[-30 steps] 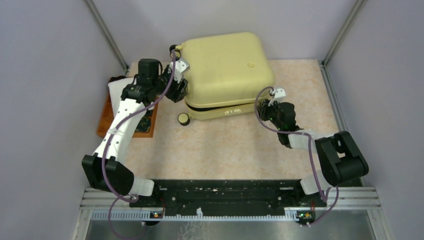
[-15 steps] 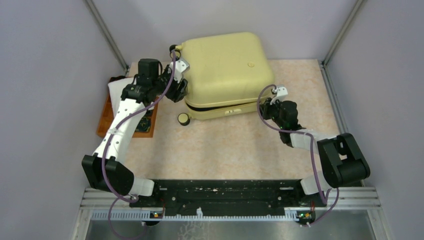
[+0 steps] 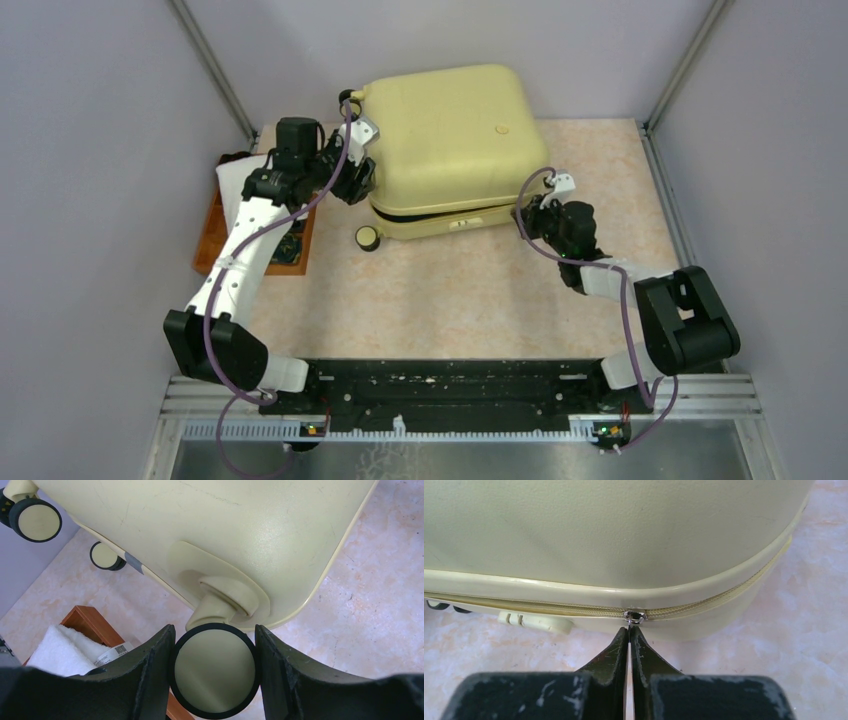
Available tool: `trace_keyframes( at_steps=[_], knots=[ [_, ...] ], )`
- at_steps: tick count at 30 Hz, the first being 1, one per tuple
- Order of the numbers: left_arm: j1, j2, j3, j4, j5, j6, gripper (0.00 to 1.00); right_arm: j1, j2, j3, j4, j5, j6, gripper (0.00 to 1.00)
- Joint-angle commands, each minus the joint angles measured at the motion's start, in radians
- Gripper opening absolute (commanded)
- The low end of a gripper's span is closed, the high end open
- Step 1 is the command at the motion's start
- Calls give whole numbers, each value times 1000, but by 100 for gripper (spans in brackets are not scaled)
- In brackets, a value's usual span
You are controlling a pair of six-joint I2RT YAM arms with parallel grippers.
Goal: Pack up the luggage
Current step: Zip the luggage at the center of the board.
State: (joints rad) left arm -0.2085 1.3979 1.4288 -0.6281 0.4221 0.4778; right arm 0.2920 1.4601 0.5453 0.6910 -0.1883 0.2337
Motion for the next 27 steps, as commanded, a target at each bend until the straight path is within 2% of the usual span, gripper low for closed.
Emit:
trace_keyframes(
  at_steps=[1, 11, 18, 27],
  knots=[
    [-9, -62, 38, 143, 50, 11, 0, 10, -12, 33, 171, -63, 86, 0],
    [-11, -54, 47, 136, 59, 9, 0, 75, -53, 42, 78, 108, 18, 0],
    [-11, -58, 39, 135, 61, 9, 0, 88, -60, 41, 41, 157, 17, 0],
    [-11, -49, 22, 139, 89, -7, 0, 277, -56, 73, 11, 296, -64, 0]
  ],
)
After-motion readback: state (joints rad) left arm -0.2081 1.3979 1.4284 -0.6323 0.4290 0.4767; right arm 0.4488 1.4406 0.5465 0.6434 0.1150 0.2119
